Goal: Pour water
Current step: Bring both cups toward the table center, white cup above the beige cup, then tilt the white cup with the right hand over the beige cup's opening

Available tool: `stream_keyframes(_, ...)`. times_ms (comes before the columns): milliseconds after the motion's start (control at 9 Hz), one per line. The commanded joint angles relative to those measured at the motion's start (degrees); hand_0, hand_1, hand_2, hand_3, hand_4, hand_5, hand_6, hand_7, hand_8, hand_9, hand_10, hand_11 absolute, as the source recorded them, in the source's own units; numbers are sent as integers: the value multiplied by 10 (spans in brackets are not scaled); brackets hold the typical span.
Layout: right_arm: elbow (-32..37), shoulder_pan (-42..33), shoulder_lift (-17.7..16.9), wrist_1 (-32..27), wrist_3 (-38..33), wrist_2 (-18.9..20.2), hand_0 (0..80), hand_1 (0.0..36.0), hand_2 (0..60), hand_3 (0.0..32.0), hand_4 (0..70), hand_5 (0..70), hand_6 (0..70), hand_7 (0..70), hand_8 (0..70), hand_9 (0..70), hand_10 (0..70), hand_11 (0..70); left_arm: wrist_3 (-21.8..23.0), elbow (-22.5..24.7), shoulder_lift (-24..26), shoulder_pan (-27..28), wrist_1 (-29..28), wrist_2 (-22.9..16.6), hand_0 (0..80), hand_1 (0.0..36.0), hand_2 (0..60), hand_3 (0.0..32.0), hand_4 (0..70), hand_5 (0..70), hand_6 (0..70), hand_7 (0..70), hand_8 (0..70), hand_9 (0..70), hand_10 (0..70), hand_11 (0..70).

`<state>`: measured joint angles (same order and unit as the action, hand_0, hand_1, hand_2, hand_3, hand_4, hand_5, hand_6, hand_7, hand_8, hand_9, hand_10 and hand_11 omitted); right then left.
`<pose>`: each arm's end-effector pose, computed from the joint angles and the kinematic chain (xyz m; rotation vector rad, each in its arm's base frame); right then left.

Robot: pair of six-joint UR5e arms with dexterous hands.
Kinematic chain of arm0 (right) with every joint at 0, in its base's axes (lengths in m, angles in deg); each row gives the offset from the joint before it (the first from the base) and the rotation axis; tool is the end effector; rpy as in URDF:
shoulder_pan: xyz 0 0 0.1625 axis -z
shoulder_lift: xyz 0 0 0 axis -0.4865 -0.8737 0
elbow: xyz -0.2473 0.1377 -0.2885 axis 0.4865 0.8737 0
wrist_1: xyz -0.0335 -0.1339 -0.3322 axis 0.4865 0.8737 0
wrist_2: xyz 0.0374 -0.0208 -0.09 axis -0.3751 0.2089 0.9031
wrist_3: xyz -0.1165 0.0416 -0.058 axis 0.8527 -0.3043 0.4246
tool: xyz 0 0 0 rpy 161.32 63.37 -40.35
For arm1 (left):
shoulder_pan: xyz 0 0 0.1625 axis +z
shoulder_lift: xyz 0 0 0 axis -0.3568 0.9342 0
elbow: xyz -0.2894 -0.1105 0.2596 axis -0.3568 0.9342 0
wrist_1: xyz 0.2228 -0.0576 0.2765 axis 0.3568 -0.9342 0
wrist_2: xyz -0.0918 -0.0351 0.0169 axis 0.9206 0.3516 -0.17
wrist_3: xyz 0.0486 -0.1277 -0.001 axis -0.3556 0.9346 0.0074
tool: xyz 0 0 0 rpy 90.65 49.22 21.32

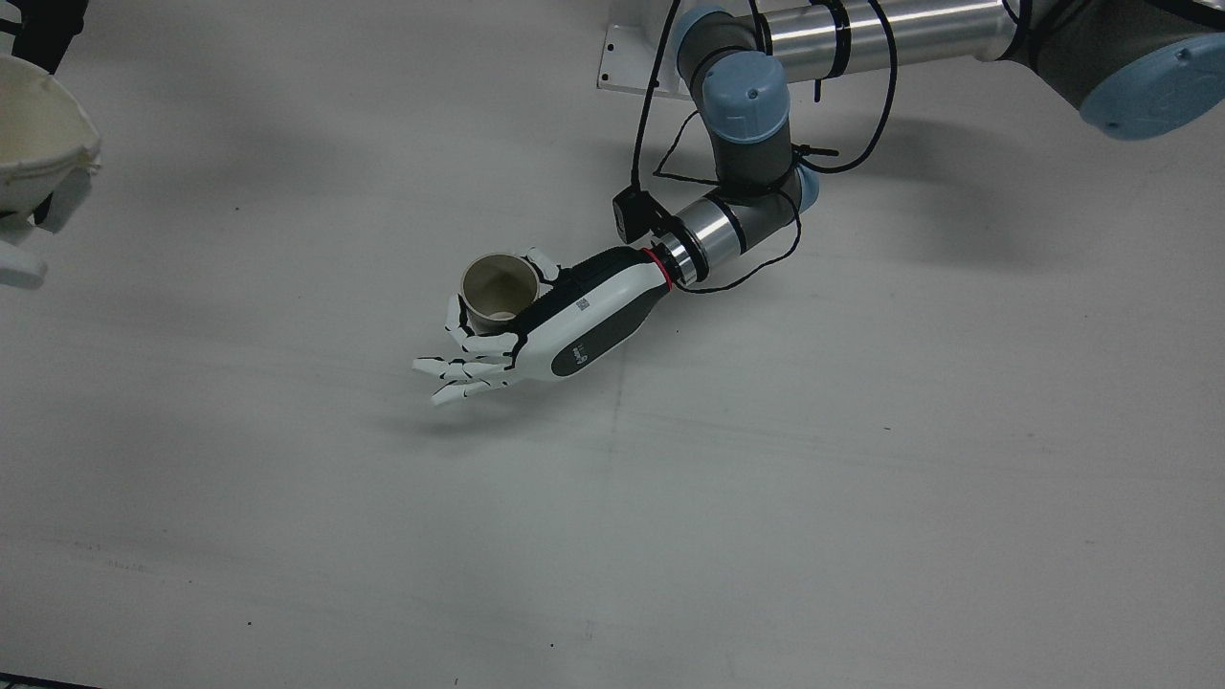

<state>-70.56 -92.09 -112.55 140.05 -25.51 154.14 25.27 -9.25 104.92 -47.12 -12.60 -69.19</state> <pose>-0.0780 -0.5358 0.3033 0.8305 -2.0654 1.2912 0.5889 -0.4938 0.2091 -0.5145 2.2606 -1.2886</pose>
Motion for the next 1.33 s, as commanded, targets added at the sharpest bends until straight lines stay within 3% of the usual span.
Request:
stream_keyframes(0,-1,98,40,32,109,-19,800,360,600,0,335,273,700,700,511,661,0,37,0,-8,11,-5,-3,4,800,360,600,0,499,700,240,181,129,64,99,181)
stream_keyframes(444,-18,179,32,74,181,-50,800,360,600,0,299,265,644,699,486,626,0,5,2,-5,11,-23,-3,0,800,360,600,0,501,700,240,181,129,64,96,177)
stream_keyframes(1000,23,218,32,73,221,-80,800,360,600,0,237,266,604,615,488,624,0,22,3,1,17,-20,5,-1,800,360,600,0,491,700,232,175,125,58,90,168)
stream_keyframes(1222,-3,213,27,73,211,-82,800,360,600,0,215,267,594,591,488,622,0,41,5,6,14,-20,8,-4,800,360,600,0,489,700,229,174,123,56,88,164)
